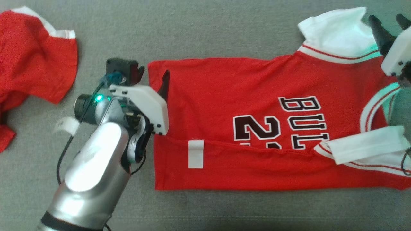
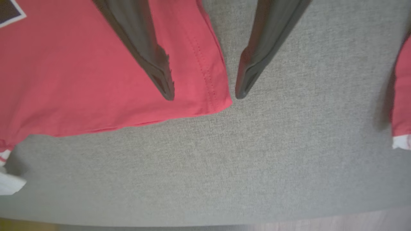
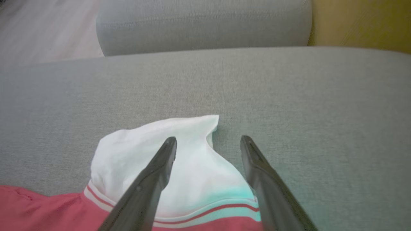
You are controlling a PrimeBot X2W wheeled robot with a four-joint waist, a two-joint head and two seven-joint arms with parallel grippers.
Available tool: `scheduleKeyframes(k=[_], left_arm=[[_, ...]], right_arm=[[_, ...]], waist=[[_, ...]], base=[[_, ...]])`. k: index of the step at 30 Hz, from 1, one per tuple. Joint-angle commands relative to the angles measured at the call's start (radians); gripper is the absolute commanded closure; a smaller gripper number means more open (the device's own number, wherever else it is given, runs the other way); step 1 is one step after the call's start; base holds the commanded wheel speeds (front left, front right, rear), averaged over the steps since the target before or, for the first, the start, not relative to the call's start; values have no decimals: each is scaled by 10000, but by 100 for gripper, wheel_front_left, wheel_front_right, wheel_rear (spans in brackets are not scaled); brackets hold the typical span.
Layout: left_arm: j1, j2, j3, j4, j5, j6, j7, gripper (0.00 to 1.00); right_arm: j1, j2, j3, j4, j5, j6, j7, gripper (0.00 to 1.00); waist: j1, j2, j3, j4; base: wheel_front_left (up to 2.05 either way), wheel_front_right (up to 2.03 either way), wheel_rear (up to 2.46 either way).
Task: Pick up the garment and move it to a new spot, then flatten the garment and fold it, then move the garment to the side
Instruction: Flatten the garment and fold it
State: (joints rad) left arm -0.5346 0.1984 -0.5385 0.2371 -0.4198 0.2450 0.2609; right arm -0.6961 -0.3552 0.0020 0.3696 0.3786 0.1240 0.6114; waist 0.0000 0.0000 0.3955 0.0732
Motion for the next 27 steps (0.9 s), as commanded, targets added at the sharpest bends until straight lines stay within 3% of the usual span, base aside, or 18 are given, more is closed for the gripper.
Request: scheduleKeyframes(k=[1,18,27], left_arm=[[-589,137,243,-138,67,-102,301,0],[-1763,-54,-47,463,-435,-687,1682,0],[-2036,88,65,597,-523,-652,1796,0]], right_arm=[[-451,-153,177,122,29,67,326,0],[-2122,144,241,2194,-193,67,621,0],[-2476,94,588,2581,40,67,553,0]], waist=[[0,0,352,249],[0,0,900,562],[0,0,943,494]], base=[[0,0,0],[0,0,0],[0,0,0]])
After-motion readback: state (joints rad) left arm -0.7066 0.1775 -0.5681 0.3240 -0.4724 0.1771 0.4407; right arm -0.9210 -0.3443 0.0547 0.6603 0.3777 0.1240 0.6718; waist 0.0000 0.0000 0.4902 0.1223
